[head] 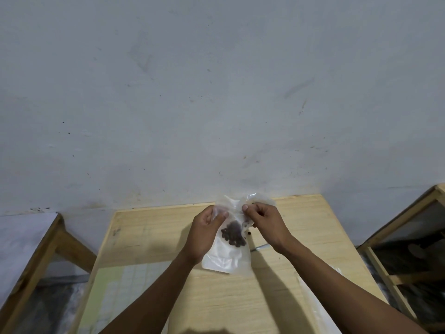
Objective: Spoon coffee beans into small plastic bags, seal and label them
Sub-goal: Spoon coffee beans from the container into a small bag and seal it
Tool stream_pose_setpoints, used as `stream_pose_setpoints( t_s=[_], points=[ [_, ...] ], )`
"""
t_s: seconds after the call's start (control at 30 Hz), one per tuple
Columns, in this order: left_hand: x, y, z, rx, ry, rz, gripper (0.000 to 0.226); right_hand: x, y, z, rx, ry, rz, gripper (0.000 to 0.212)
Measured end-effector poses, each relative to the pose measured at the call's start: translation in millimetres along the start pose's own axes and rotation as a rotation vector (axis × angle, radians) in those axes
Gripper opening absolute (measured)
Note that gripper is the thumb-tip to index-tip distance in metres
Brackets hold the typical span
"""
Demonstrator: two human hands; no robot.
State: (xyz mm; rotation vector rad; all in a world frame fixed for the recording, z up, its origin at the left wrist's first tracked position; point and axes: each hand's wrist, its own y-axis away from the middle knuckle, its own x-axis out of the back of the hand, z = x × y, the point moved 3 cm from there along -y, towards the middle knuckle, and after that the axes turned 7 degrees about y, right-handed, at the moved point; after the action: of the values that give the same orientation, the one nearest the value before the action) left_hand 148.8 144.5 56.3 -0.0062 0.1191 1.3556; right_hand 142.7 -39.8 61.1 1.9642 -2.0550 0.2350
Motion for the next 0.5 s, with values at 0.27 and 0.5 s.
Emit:
stream_pose_setpoints(
  t_s=[0.27,0.5],
  points=[
    [7,18,9,0.086,0.044,-0.014,0.012,-4,13,-12,0.109,0.161,-0.109,0.015],
    [10,33,10,0.074,0.013,0.016,0.008,-12,21,-20,0.114,0.219,-0.163,0.017]
  ],
)
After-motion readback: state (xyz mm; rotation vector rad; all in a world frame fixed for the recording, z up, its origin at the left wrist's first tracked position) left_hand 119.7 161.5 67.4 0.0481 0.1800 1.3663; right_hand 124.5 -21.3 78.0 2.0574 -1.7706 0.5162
